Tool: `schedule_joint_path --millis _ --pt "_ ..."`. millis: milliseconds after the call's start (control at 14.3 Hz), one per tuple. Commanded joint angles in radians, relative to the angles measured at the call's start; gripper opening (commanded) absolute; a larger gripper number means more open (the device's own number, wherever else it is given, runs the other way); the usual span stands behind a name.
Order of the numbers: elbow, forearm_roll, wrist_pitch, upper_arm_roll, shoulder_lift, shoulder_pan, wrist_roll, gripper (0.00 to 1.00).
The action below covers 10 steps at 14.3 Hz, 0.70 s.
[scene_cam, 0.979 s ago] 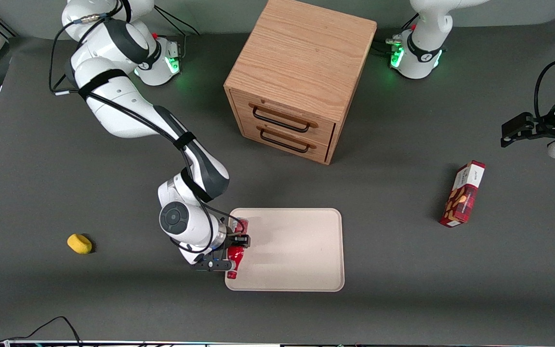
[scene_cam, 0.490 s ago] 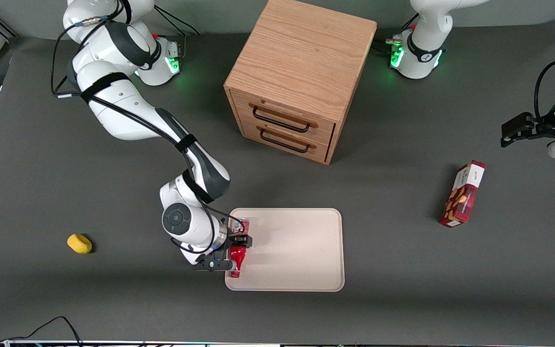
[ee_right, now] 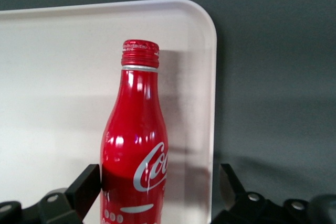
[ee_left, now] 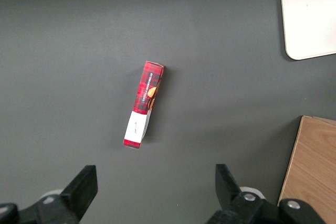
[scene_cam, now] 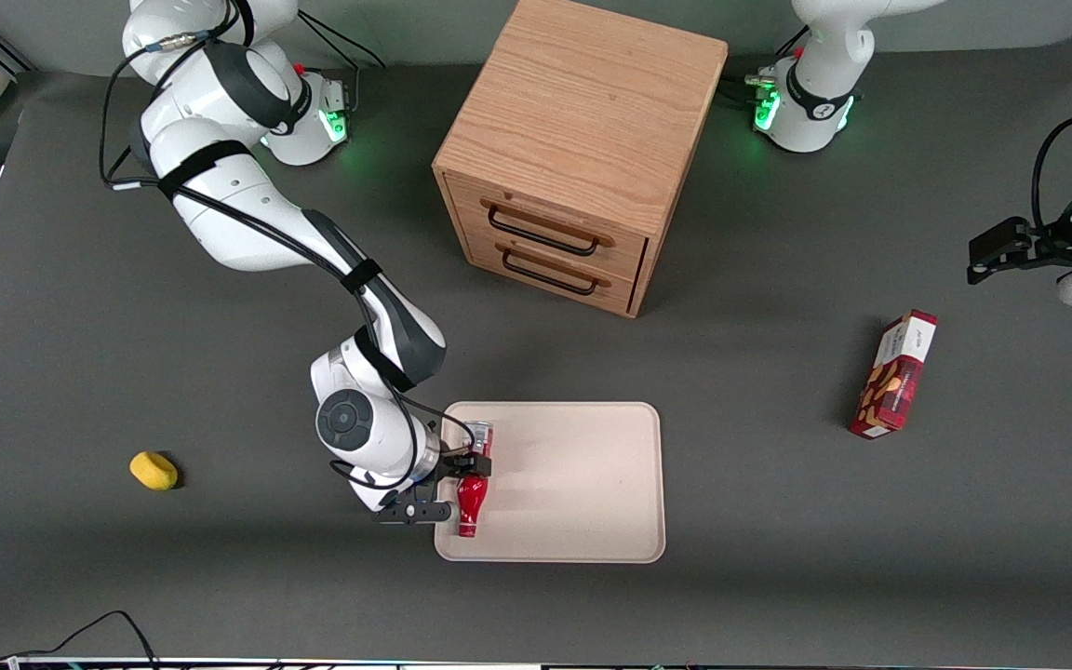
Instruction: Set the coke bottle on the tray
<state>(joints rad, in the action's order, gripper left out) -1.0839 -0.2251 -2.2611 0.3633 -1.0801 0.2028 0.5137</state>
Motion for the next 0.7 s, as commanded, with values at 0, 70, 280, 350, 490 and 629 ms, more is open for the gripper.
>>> schedule_joint_path --millis 0,70,280,350,490,629 --pt "0.010 -0.026 -0.014 0.003 -0.009 0.003 0.002 1.00" --pt "0.012 -0.025 -0.014 0.003 -0.007 0.001 0.002 1.00" --pt "0.012 -0.025 -0.012 0.005 -0.001 -0.003 0.000 1.00" --pt "0.012 -0.025 -0.012 0.005 0.000 -0.005 0.000 1.00" --pt "0.012 -0.023 -0.012 0.005 0.008 -0.008 -0.001 1.00" --pt "0.012 -0.023 -0.008 0.006 0.019 -0.009 -0.004 1.00"
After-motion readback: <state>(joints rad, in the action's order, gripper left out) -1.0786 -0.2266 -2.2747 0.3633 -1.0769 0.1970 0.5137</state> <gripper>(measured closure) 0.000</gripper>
